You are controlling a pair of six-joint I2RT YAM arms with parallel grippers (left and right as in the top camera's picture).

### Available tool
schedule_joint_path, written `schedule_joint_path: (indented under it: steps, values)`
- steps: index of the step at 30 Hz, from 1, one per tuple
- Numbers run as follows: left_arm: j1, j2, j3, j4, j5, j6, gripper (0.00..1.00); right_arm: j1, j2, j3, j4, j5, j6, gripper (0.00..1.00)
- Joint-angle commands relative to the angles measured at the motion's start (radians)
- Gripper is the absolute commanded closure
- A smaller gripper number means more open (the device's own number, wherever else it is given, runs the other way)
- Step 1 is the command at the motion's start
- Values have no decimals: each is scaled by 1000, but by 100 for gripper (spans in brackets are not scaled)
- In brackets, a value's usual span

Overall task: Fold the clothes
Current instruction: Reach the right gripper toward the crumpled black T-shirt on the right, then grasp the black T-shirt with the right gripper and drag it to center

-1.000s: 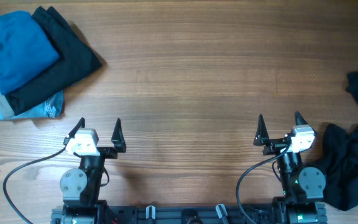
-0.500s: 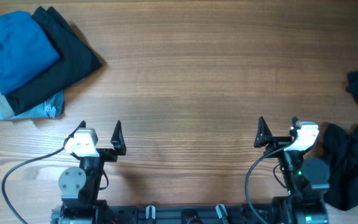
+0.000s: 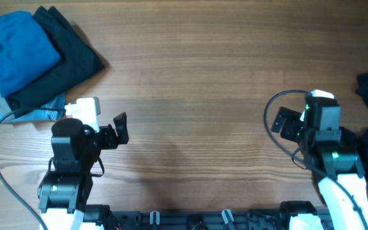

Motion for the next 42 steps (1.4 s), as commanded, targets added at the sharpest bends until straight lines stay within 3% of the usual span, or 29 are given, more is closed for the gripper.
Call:
schedule_joint_path:
  steps: [1, 5, 9, 10, 14, 18, 20, 21, 22, 23, 25, 26, 27, 29, 31, 35, 36, 37, 39, 42]
  values:
    - [-5, 53, 20, -5, 42, -7, 0, -97, 108, -2, -73, 270, 327, 1]
    - [-5, 75, 20, -5, 42, -6, 0, -320, 266, -18, -68, 270, 341, 3]
    - [-5, 77, 20, -5, 42, -6, 0, -407, 380, -18, -37, 217, 330, 41]
    - [-5, 77, 20, -5, 42, -6, 0, -408, 405, -18, -36, 228, 330, 45]
    - [-5, 77, 20, -8, 42, -6, 0, -409, 519, -18, 16, 263, 332, 39]
    - [-5, 77, 20, -8, 42, -6, 0, -409, 580, -18, 52, 270, 332, 44]
    - [-5, 77, 20, -9, 42, -6, 0, -409, 596, -18, 58, 261, 330, 94]
    - [-5, 77, 20, -8, 42, -6, 0, -408, 596, -18, 60, 227, 322, 96]
    - [-5, 77, 20, -8, 42, -6, 0, -408, 595, -18, 82, 154, 269, 96]
    - [-5, 77, 20, -8, 42, -6, 0, -408, 595, -18, 135, -23, 118, 96]
    - [-5, 77, 20, -7, 42, -6, 0, -391, 594, -18, 217, -540, -237, 96]
    - [-5, 77, 20, 0, 42, -6, 0, -353, 592, -17, 248, -916, -436, 96]
    - [-5, 77, 20, 7, 42, -6, 0, -324, 591, -17, 254, -1013, -470, 96]
    - [-5, 77, 20, 20, 42, -6, 0, -174, 582, -16, 316, -1145, -478, 96]
    - [-5, 77, 20, 26, 42, -6, 0, -24, 579, -15, 415, -1147, -415, 96]
    - [-5, 102, 20, 54, 42, -7, 0, 325, 579, -14, 968, -912, -60, 96]
    - [-5, 116, 20, 64, 42, -7, 0, 389, 579, -14, 1084, -807, -24, 66]
    - [-5, 132, 20, 75, 43, -7, 0, 424, 579, -13, 1117, -724, -21, 0]
    - [-5, 163, 20, 91, 42, -7, 0, 432, 579, -13, 1041, -647, -9, 0]
    - [-5, 195, 20, 107, 44, -11, 0, 406, 513, -6, 780, -430, -59, 0]
